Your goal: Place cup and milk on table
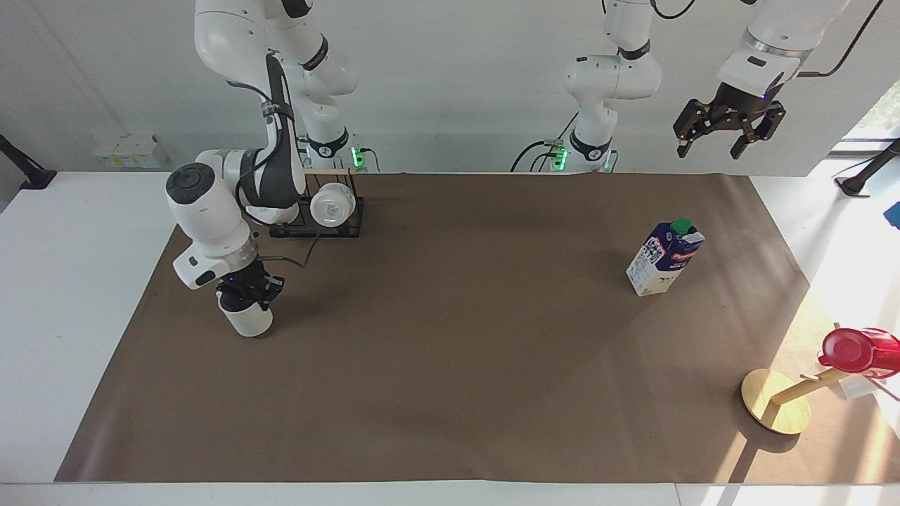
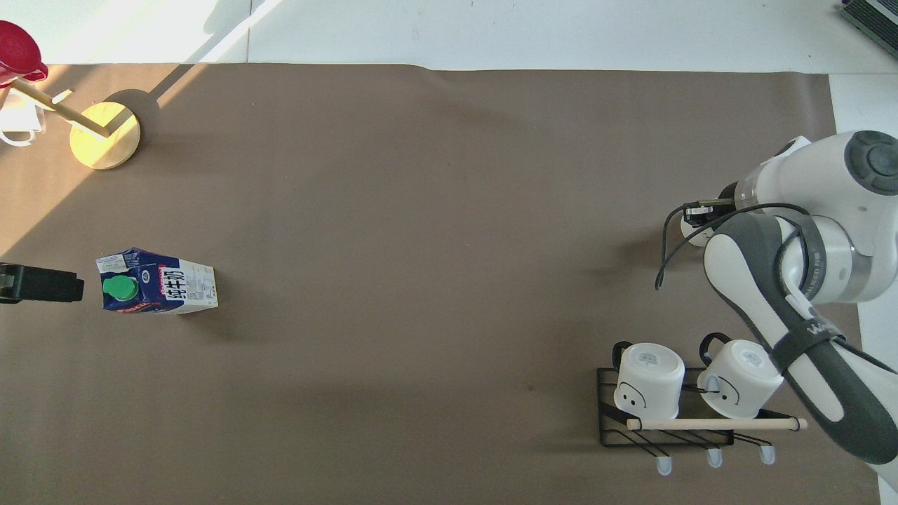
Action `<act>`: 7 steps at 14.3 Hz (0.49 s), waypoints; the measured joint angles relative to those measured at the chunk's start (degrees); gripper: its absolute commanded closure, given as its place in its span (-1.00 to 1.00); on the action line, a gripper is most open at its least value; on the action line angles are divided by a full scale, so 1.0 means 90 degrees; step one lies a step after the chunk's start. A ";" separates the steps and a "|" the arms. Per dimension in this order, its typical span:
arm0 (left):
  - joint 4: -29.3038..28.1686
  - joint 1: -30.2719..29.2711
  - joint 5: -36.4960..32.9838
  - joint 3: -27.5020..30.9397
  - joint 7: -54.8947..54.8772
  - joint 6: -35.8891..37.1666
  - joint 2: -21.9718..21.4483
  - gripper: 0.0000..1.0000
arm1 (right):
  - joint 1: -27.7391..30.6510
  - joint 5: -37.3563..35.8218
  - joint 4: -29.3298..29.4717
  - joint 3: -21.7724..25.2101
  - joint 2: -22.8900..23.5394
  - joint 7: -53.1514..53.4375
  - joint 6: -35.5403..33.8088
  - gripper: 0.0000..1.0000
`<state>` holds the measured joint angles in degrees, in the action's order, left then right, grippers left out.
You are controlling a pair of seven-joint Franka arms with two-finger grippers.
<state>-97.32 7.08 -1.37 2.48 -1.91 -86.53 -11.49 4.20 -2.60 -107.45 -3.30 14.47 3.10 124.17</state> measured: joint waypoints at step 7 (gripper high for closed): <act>0.0000 0.0000 0.0000 0.0000 0.0000 0.0000 0.0000 -1.00 | -0.1592 -0.0287 0.1655 -0.0049 0.0266 0.1498 -0.1752 1.00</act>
<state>-97.32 7.08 -1.37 2.49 -1.91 -86.53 -11.49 -10.13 -5.19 -92.56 -3.74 16.86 16.58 108.40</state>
